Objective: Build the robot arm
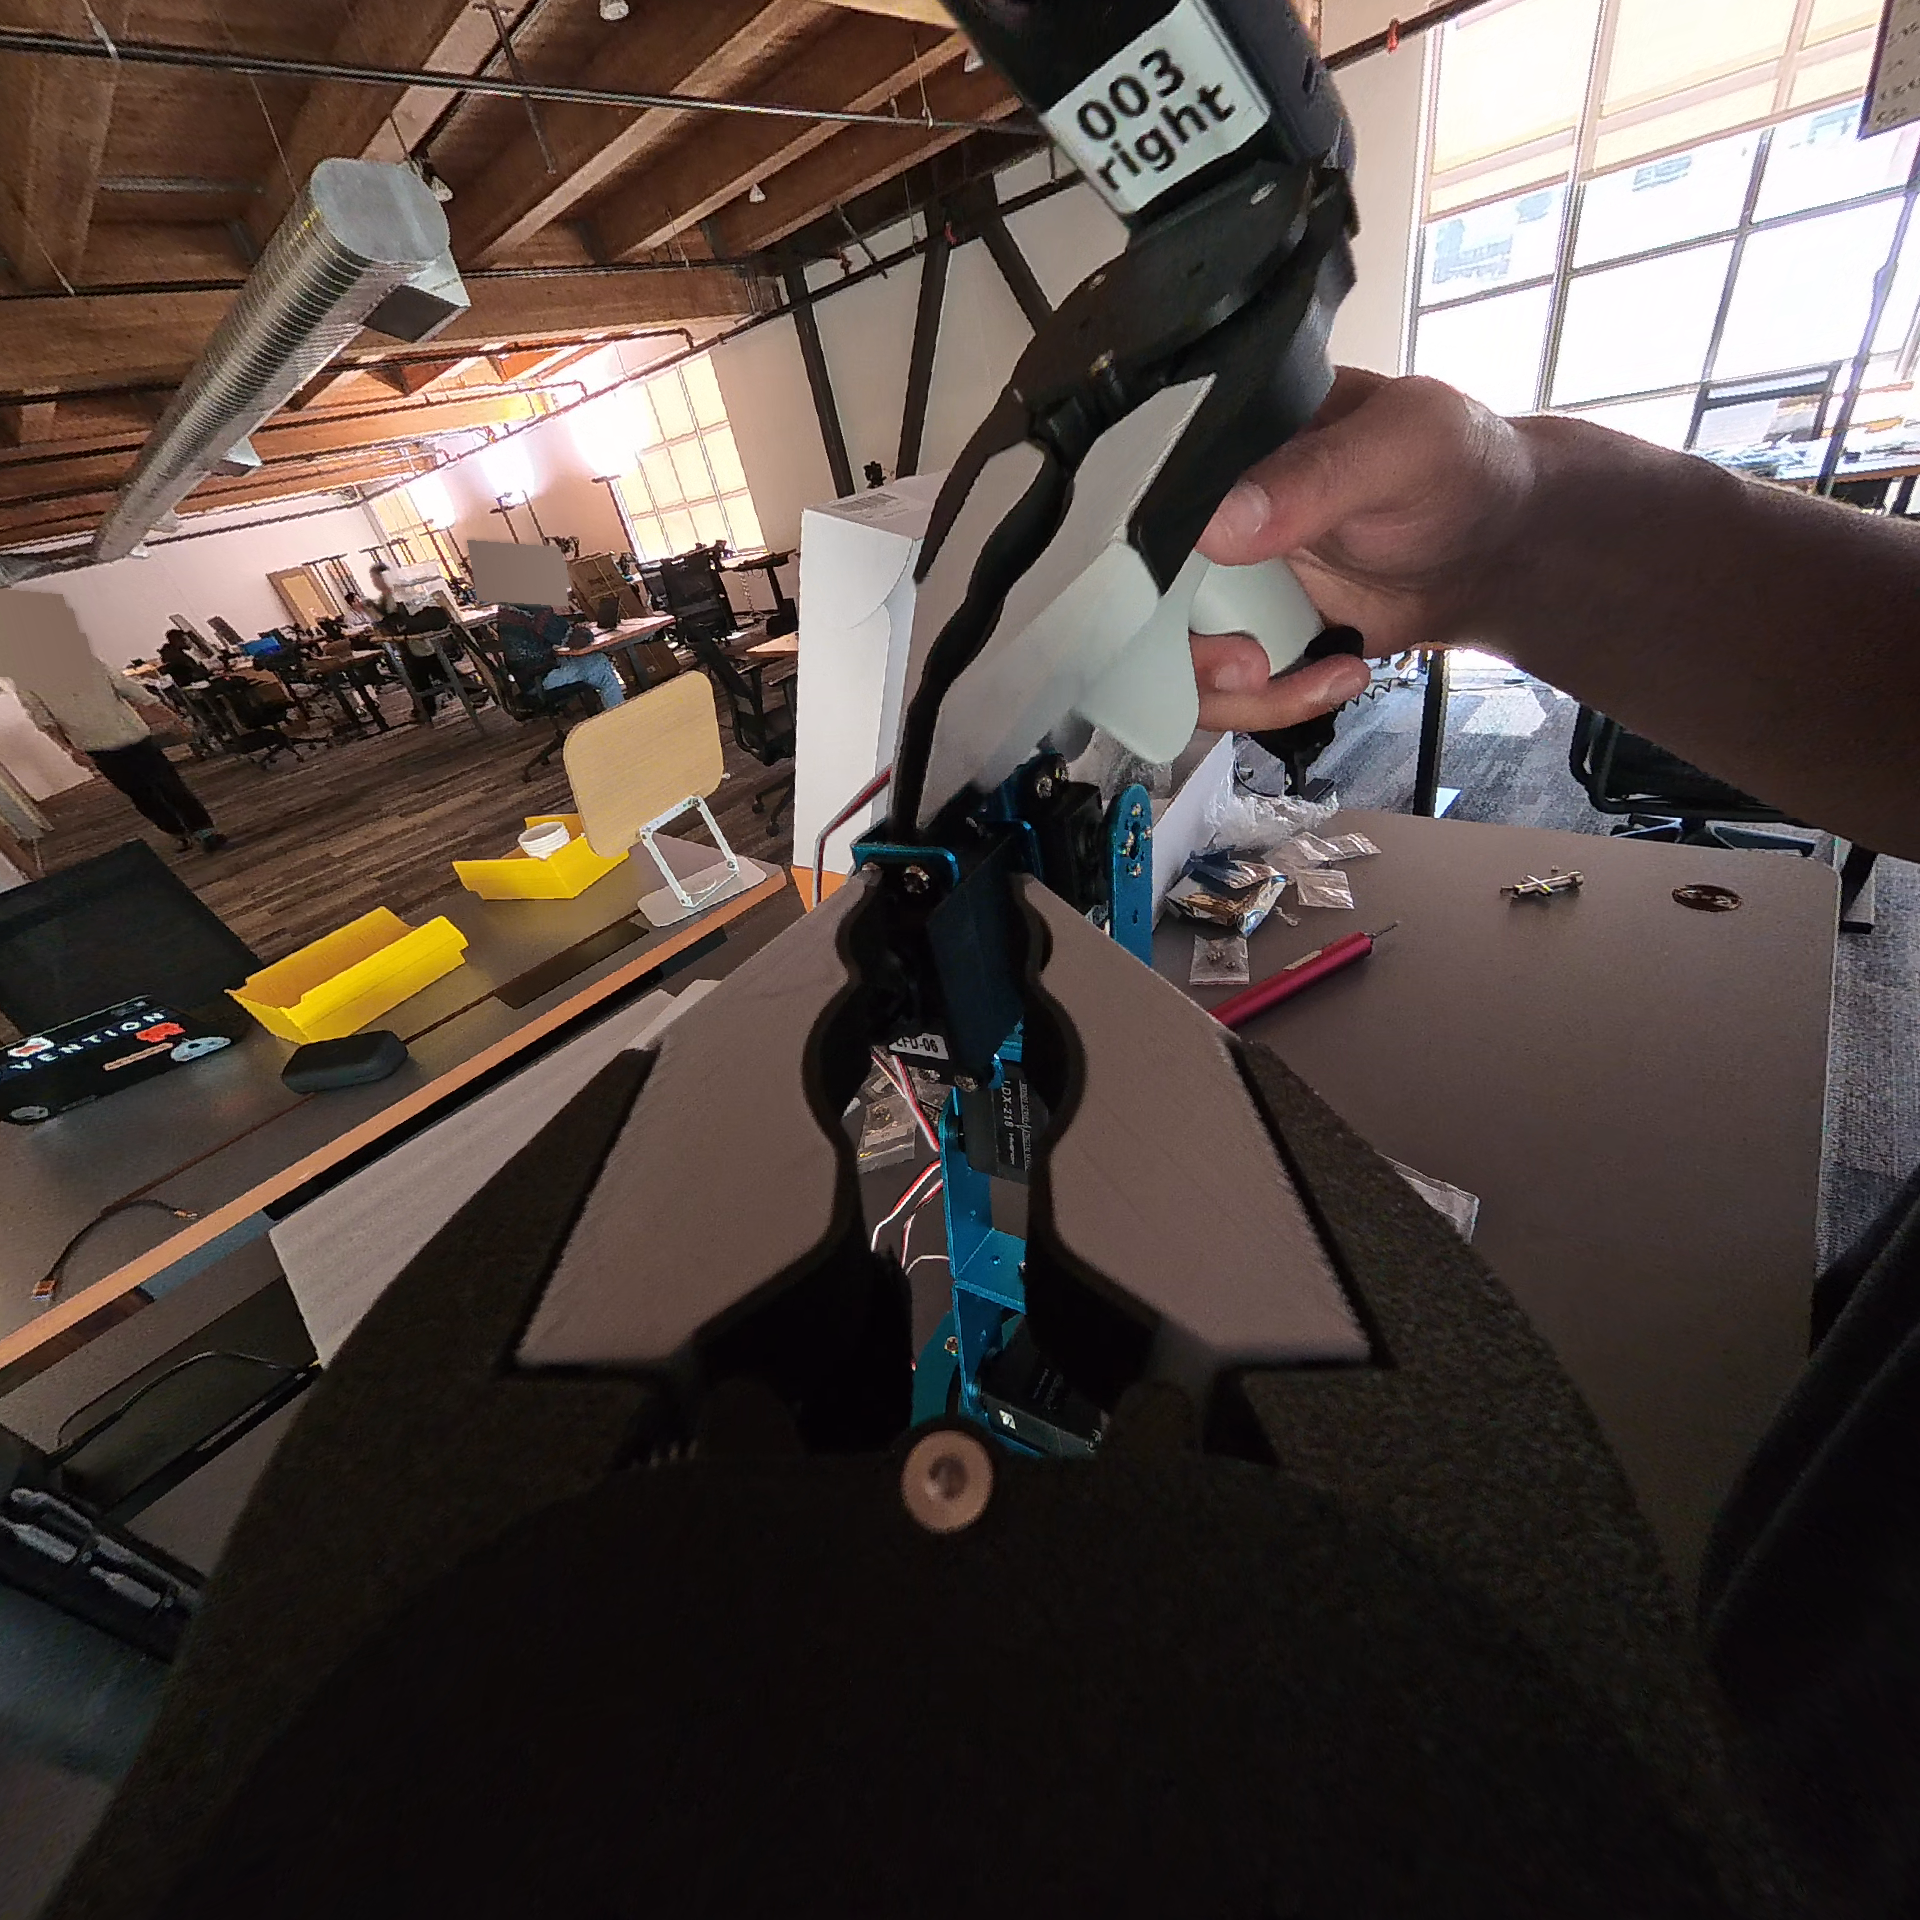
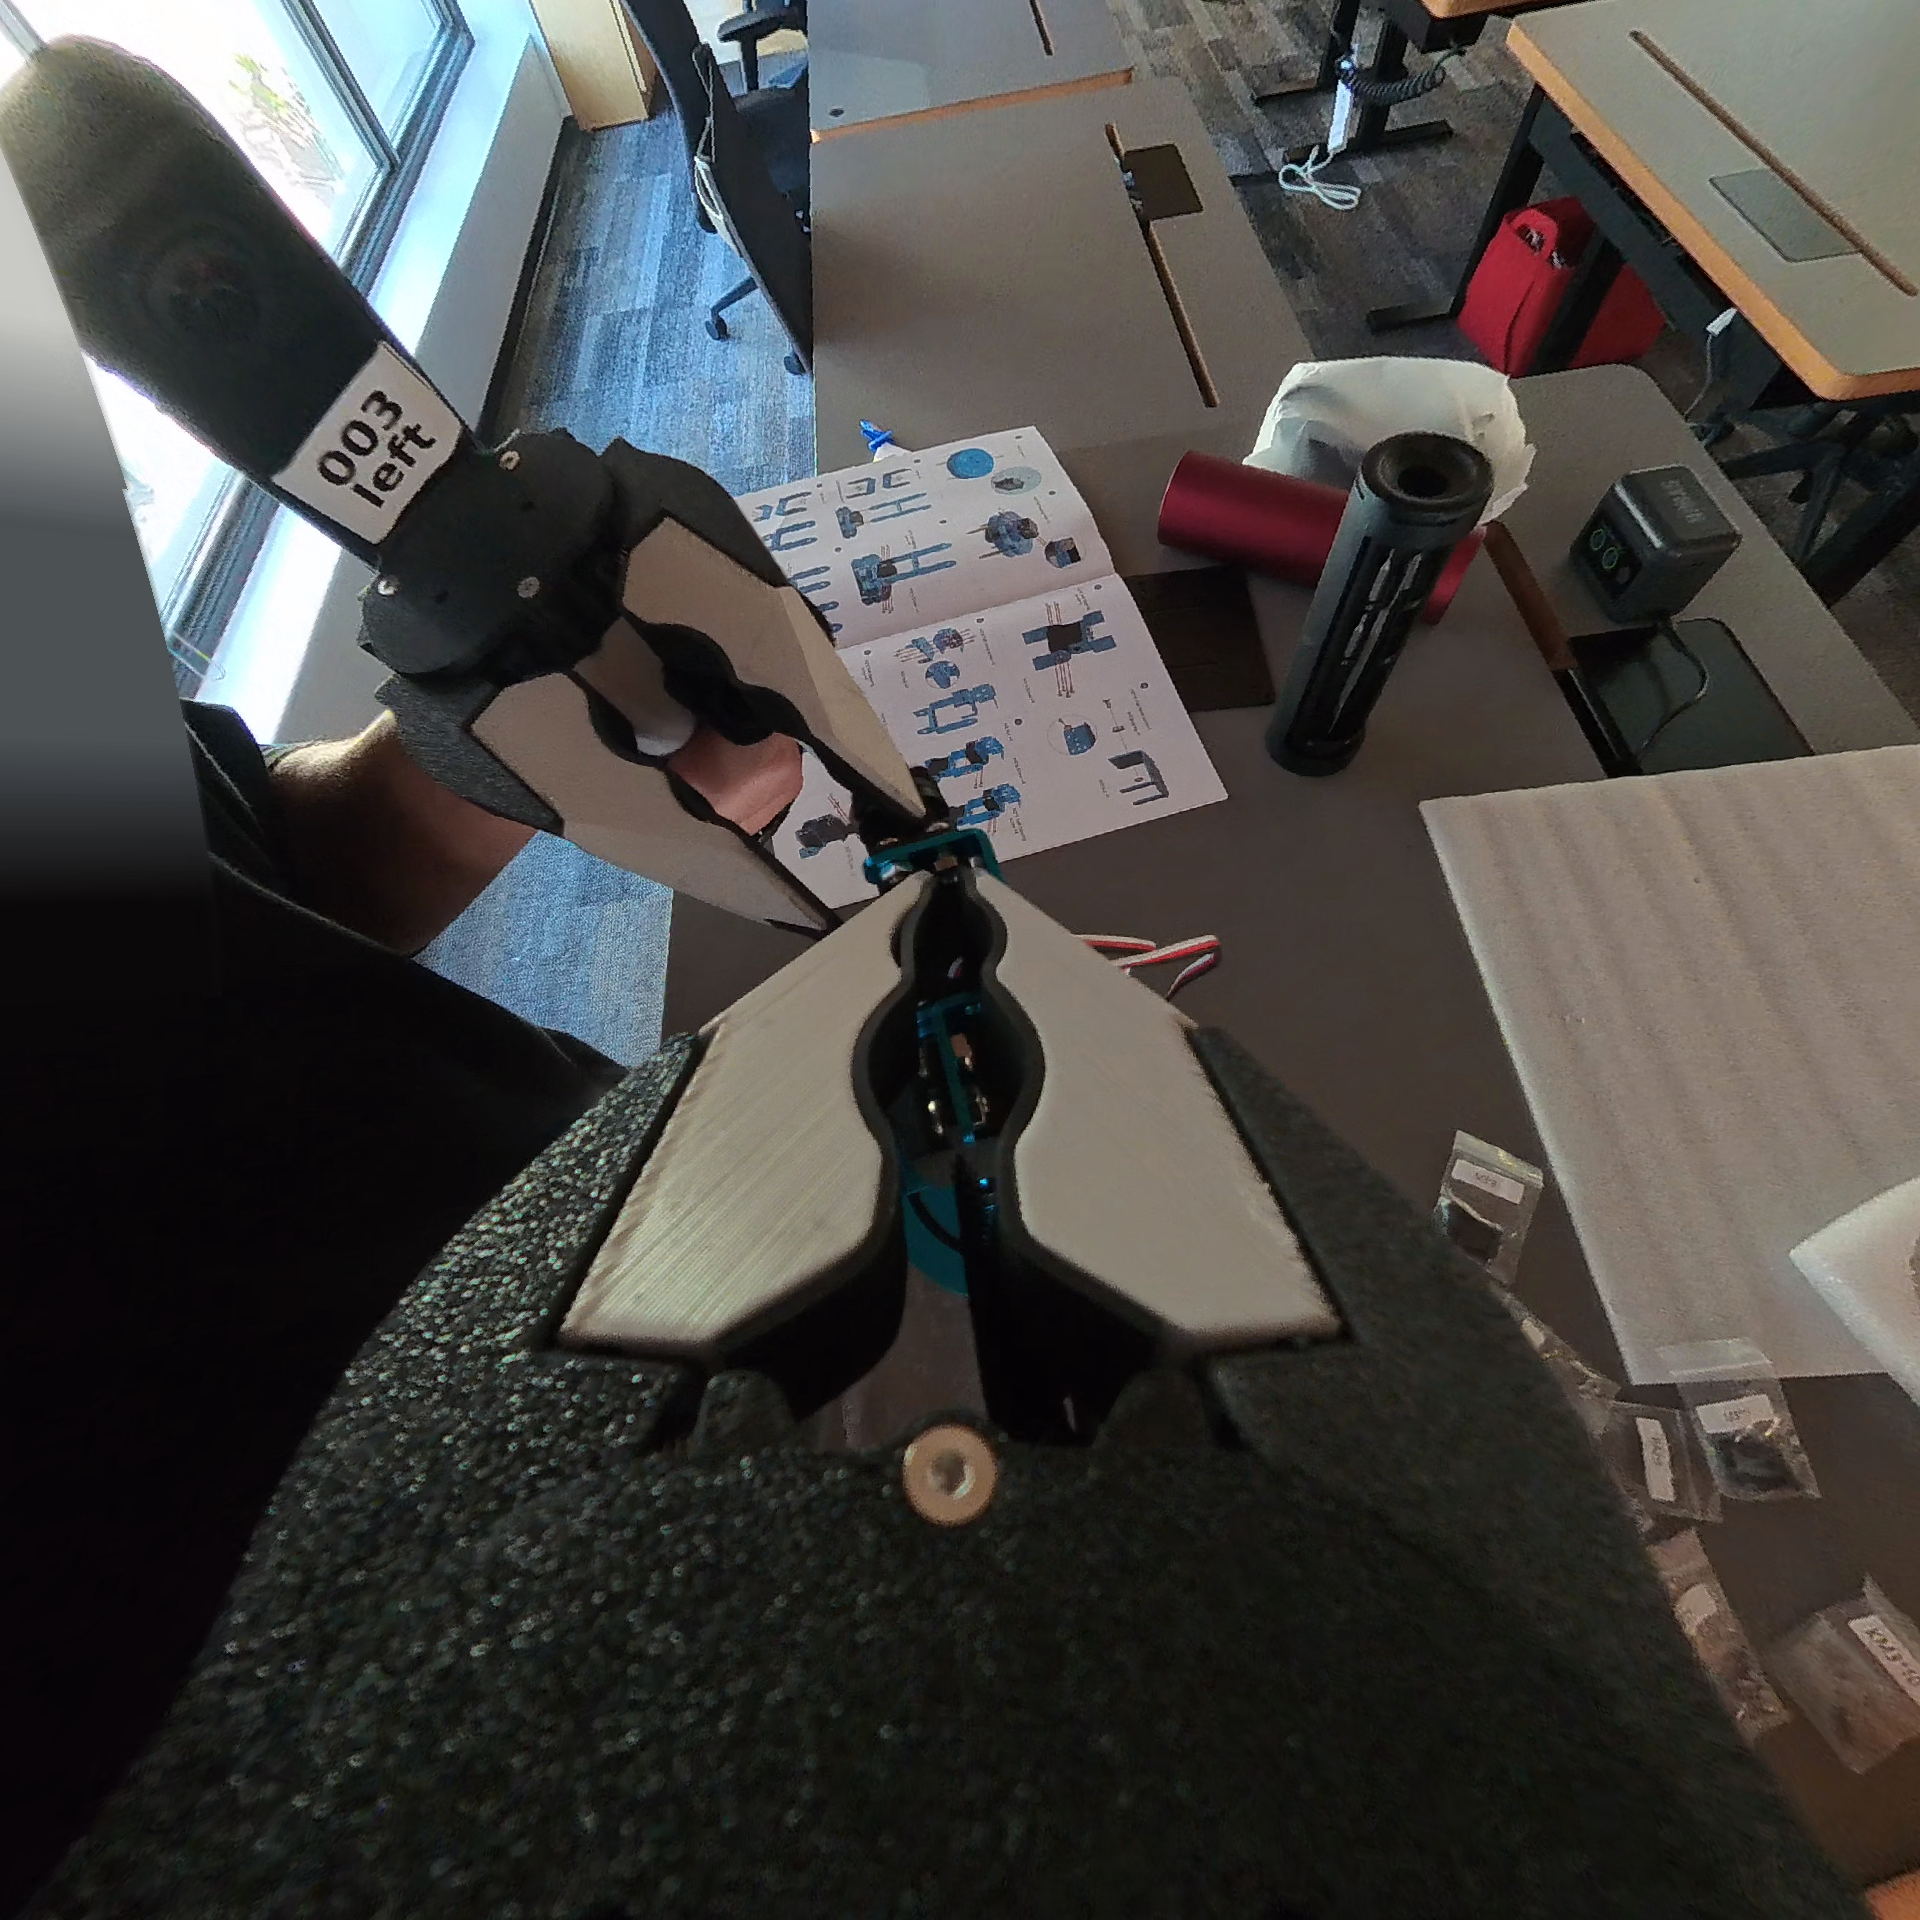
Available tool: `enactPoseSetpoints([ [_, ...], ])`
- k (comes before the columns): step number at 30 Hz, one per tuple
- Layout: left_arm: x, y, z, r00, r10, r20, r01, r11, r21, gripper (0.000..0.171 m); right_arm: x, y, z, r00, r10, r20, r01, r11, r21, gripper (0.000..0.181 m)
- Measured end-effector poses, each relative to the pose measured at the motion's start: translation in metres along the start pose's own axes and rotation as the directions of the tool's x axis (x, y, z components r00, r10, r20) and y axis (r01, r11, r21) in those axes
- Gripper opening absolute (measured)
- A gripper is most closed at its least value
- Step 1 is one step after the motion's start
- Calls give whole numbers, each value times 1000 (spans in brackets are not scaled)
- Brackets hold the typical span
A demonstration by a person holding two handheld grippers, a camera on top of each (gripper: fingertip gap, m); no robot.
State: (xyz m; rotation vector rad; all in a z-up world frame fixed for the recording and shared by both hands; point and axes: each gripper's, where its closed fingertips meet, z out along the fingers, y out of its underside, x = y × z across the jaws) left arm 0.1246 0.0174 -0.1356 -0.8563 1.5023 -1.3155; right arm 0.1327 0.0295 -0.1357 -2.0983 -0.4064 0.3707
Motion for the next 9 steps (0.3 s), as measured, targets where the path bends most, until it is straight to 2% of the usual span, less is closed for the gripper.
enactPoseSetpoints([
  [2, 0, 0, 0, 1000, 2, 0, -2, 1000, -2, 22, -1, -3, -3, 1000, -24, -2, 24, 1000, 17, 3],
  [5, 0, 0, 0, 1000, 3, 1, -3, 1000, -2, 23, 3, -12, -8, 998, -64, -30, 66, 996, 62, 13],
  [7, 0, 0, 0, 1000, 5, 2, -5, 1000, -3, 23, 3, -7, -5, 997, -71, -9, 71, 997, 32, 21],
  [9, 0, 0, -1, 1000, 3, 3, -3, 1000, -2, 23, 4, -2, 0, 998, -66, 19, 66, 998, 12, 21],
])
